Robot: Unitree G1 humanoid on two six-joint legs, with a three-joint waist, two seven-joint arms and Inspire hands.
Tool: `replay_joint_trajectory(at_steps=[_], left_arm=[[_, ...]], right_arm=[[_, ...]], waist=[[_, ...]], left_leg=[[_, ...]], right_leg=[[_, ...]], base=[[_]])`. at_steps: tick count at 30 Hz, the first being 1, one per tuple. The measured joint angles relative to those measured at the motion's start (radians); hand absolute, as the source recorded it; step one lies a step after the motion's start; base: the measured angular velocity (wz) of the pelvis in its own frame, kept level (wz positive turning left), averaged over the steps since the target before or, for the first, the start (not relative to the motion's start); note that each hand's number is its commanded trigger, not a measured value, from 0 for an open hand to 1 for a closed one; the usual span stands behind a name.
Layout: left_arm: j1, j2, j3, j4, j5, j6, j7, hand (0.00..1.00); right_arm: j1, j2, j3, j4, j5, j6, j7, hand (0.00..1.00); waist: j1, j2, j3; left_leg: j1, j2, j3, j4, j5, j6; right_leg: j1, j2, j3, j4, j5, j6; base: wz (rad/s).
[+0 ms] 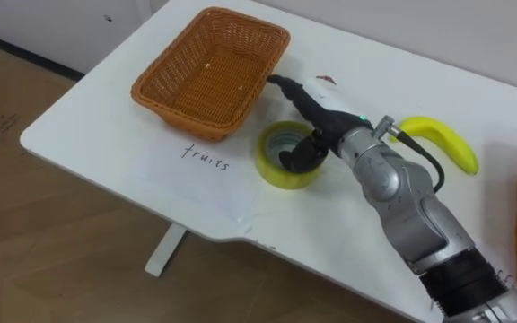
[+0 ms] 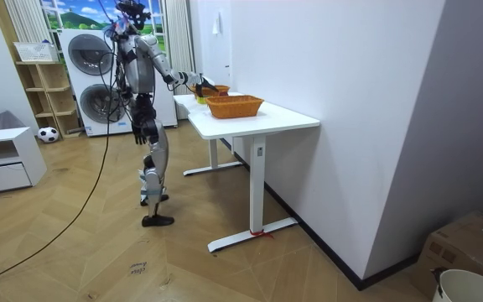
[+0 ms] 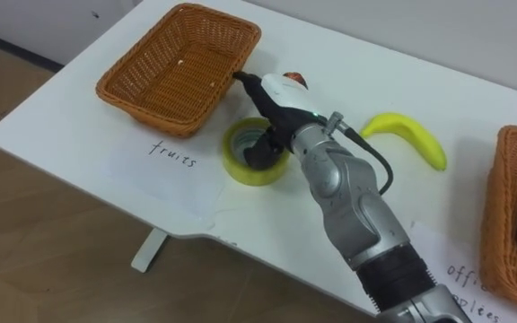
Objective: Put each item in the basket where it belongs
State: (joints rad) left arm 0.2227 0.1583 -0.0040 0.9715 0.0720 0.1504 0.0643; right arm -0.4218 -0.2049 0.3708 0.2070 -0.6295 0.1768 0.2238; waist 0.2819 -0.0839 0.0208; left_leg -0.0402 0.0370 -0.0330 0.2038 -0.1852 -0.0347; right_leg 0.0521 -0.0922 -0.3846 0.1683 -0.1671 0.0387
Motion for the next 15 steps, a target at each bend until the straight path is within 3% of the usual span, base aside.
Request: replay_joint_trajectory(at_steps=[15], left_arm=[[0.001,-0.002,-0.001,0.001,0.000,0.017,0.015,0.00]], right_arm=[[0.000,-0.020,-0.001,0.000,-0.001,0.022,0.010,0.00]], waist=[[-0.002,0.003,0.0029]], left_leg=[[0.005,0.000,0.000,-0.003,0.000,0.000]], right_leg=[[0.001,0.001,0.001,0.000,0.000,0.000]], base=[[0.00]])
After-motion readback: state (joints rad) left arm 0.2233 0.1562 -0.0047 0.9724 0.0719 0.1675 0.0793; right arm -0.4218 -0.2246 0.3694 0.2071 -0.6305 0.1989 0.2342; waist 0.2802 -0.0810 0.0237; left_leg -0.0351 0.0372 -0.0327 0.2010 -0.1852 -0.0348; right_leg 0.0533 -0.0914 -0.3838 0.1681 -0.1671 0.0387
